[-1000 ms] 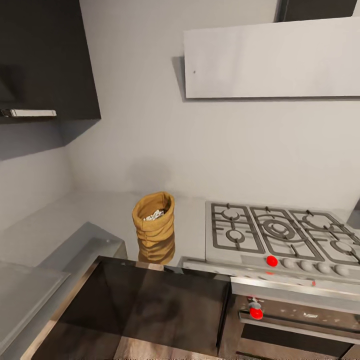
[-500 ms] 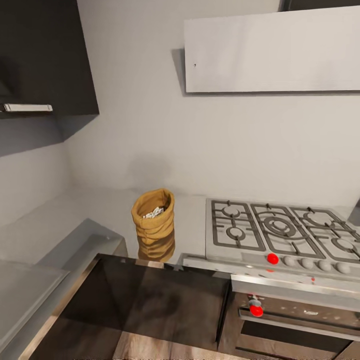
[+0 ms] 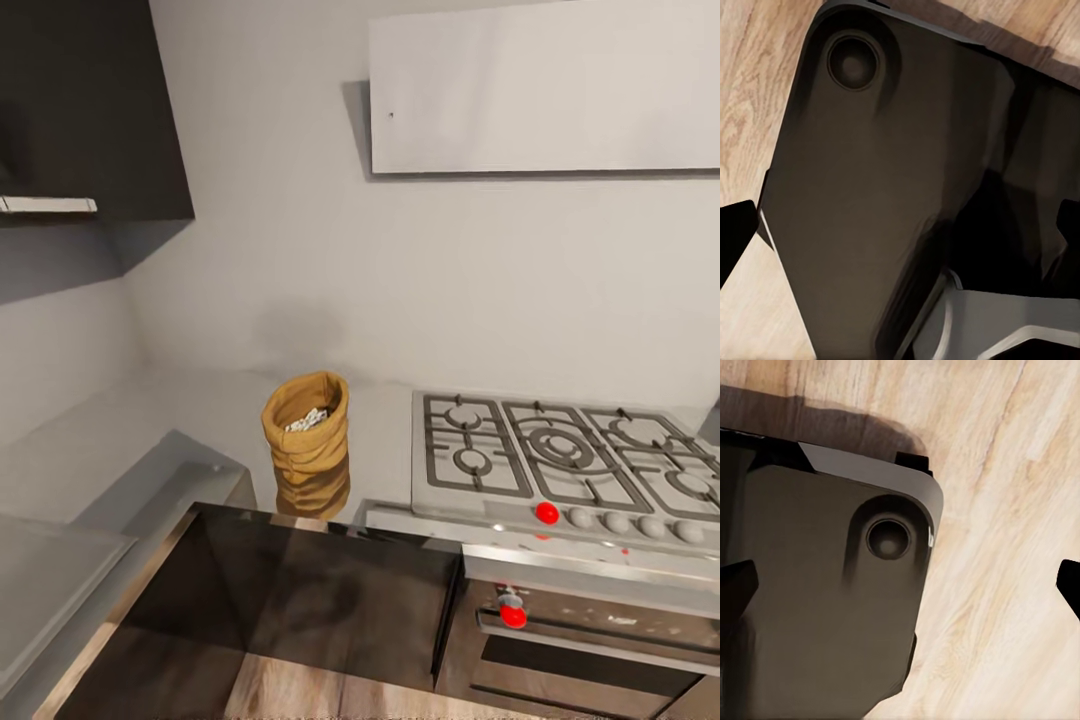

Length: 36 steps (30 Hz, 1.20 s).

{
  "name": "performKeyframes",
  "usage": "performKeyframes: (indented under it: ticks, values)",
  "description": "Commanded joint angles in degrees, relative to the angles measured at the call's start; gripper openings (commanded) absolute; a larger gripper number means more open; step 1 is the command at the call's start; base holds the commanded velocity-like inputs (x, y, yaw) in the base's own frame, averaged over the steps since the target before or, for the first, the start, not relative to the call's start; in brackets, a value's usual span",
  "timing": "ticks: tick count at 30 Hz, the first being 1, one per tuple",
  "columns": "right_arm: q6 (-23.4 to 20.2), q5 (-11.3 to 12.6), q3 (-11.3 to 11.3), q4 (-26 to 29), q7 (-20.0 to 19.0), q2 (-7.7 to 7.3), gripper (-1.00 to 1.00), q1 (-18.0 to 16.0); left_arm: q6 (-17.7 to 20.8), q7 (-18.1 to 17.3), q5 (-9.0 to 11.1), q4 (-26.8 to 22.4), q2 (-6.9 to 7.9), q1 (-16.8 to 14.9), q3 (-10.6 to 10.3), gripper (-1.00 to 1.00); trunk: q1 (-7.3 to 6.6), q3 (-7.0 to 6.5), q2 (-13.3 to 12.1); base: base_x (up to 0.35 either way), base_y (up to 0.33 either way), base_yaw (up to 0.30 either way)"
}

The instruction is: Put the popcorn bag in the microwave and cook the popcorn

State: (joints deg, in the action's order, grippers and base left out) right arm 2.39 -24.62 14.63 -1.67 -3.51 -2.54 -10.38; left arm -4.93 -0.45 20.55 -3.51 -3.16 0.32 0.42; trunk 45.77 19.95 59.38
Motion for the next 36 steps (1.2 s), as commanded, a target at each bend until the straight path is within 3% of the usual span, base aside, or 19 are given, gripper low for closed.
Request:
performKeyframes:
  ticks: [1,36]
  values:
    - [0.25,-0.43,0.48,-0.18,-0.10,-0.02,1.00,-0.08,-0.08,-0.06,0.31,-0.09,-0.01,0.03,0.02,1.00,0.00,0.14,0.04,0.000,0.000,0.000]
    - [0.36,-0.94,0.48,-0.18,-0.10,0.17,1.00,-0.08,-0.08,0.01,0.28,-0.09,-0.08,0.03,0.00,1.00,0.00,2.94,0.04,0.000,0.000,0.000]
